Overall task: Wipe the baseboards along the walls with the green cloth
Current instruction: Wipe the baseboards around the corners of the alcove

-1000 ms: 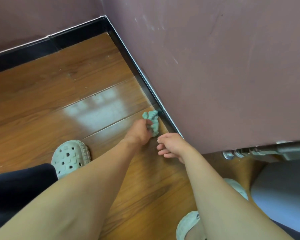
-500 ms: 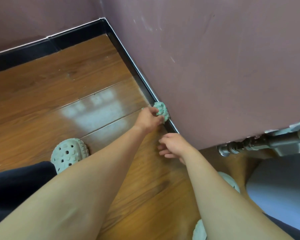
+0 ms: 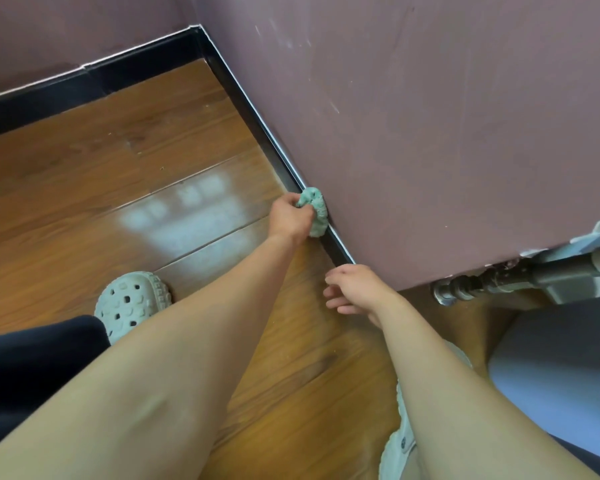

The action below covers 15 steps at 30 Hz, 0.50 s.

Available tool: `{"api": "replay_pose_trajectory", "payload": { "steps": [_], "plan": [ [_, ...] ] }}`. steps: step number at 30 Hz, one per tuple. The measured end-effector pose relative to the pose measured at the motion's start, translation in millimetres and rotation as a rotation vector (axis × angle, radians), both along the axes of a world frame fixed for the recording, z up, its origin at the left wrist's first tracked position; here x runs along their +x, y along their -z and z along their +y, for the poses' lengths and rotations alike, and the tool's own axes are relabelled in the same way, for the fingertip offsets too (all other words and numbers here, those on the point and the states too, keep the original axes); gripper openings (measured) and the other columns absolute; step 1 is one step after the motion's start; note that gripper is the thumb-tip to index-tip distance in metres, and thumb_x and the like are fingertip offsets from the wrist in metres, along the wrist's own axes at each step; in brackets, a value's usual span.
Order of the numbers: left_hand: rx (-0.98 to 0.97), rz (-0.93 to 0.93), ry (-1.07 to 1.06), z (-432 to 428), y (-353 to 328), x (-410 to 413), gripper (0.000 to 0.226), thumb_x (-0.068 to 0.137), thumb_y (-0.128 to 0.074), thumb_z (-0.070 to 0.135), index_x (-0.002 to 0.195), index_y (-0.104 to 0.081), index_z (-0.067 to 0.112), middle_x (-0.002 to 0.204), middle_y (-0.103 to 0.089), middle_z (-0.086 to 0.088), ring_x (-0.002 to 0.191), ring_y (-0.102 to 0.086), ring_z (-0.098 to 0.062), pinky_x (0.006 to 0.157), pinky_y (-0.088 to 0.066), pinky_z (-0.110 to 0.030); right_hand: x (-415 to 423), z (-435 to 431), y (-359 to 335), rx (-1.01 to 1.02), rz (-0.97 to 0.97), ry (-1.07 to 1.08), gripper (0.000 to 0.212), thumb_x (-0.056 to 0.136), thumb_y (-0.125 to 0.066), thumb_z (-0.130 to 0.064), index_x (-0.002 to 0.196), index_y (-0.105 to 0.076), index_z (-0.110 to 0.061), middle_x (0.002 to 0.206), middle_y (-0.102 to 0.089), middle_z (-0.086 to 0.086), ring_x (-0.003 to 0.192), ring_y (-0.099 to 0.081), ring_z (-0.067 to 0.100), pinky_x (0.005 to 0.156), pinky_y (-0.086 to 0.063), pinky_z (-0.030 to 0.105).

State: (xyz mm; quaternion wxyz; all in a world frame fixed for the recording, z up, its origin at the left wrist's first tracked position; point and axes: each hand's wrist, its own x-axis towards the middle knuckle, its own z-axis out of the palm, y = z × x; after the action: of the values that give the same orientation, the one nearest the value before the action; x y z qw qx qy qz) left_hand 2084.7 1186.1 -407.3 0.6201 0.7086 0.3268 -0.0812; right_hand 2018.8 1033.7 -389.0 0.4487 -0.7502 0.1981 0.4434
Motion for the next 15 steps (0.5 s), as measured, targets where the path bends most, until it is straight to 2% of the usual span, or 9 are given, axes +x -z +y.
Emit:
{"api": "replay_pose_trajectory", "payload": {
  "steps": [2,4,7,9,11,12,15],
  "plan": [
    [0.044,0.029,0.126,-5.3,6.8,-9.6,0.008,0.088,-0.067,0.007,0.095,-0.065,0.009,0.083,-0.067,-0.005,0.078,-0.069,-0.026,0.077,-0.058,-0.036,-2.3,0.1,3.9,0.006,0.01,0.005,0.027,0.099,-0.053,-0.027,0.123,-0.061,-0.021,0.103,-0.071,0.004,0.088,-0.073,0.019,0.071,-0.057,0.028],
    [0.069,0.053,0.231,-9.0,17.7,-23.5,0.019,0.084,-0.071,0.006,0.082,-0.054,0.015,0.074,-0.062,-0.007,0.069,-0.064,-0.023,0.072,-0.058,-0.036,-6.3,3.5,7.4,0.001,0.027,-0.009,0.03,0.098,-0.053,-0.028,0.126,-0.059,-0.021,0.104,-0.071,0.004,0.086,-0.073,0.019,0.068,-0.055,0.028],
    [0.062,0.072,0.36,-19.5,27.1,-40.8,0.021,0.083,-0.074,0.007,0.084,-0.054,0.015,0.07,-0.058,-0.008,0.058,-0.053,-0.018,0.054,-0.048,-0.022,-12.3,7.8,12.5,0.008,0.04,-0.021,0.032,0.097,-0.052,-0.027,0.128,-0.056,-0.022,0.111,-0.068,0.005,0.084,-0.074,0.019,0.068,-0.054,0.028],
    [0.087,0.073,0.403,-22.1,27.4,-43.0,0.017,0.083,-0.074,0.013,0.087,-0.058,0.014,0.074,-0.061,-0.009,0.063,-0.056,-0.019,0.061,-0.053,-0.025,-14.9,10.5,12.9,0.014,0.034,-0.022,0.034,0.097,-0.051,-0.027,0.13,-0.055,-0.022,0.112,-0.067,0.004,0.086,-0.074,0.02,0.068,-0.055,0.028],
    [0.072,0.036,0.344,-19.0,28.2,-42.9,0.013,0.079,-0.071,0.019,0.087,-0.062,0.012,0.08,-0.068,-0.01,0.071,-0.063,-0.022,0.076,-0.061,-0.04,-19.1,11.8,12.5,0.012,0.039,-0.03,0.032,0.097,-0.051,-0.025,0.129,-0.056,-0.02,0.113,-0.067,0.005,0.085,-0.074,0.021,0.071,-0.057,0.03],
    [0.057,0.003,0.268,-18.3,27.7,-39.4,0.011,0.081,-0.068,0.019,0.09,-0.064,0.013,0.082,-0.069,-0.009,0.074,-0.065,-0.023,0.079,-0.061,-0.042,-21.0,8.8,11.2,0.007,0.033,-0.025,0.03,0.098,-0.051,-0.024,0.127,-0.057,-0.02,0.113,-0.067,0.006,0.085,-0.073,0.021,0.075,-0.057,0.031],
    [-0.063,-0.049,-0.024,-11.7,17.8,-32.3,0.009,0.093,-0.064,0.013,0.102,-0.065,0.011,0.088,-0.067,-0.003,0.082,-0.067,-0.024,0.082,-0.059,-0.033,-26.3,-3.3,10.1,-0.024,0.023,-0.001,0.024,0.098,-0.051,-0.024,0.12,-0.062,-0.019,0.11,-0.069,0.008,0.088,-0.071,0.02,0.078,-0.057,0.032]
  ]
}}
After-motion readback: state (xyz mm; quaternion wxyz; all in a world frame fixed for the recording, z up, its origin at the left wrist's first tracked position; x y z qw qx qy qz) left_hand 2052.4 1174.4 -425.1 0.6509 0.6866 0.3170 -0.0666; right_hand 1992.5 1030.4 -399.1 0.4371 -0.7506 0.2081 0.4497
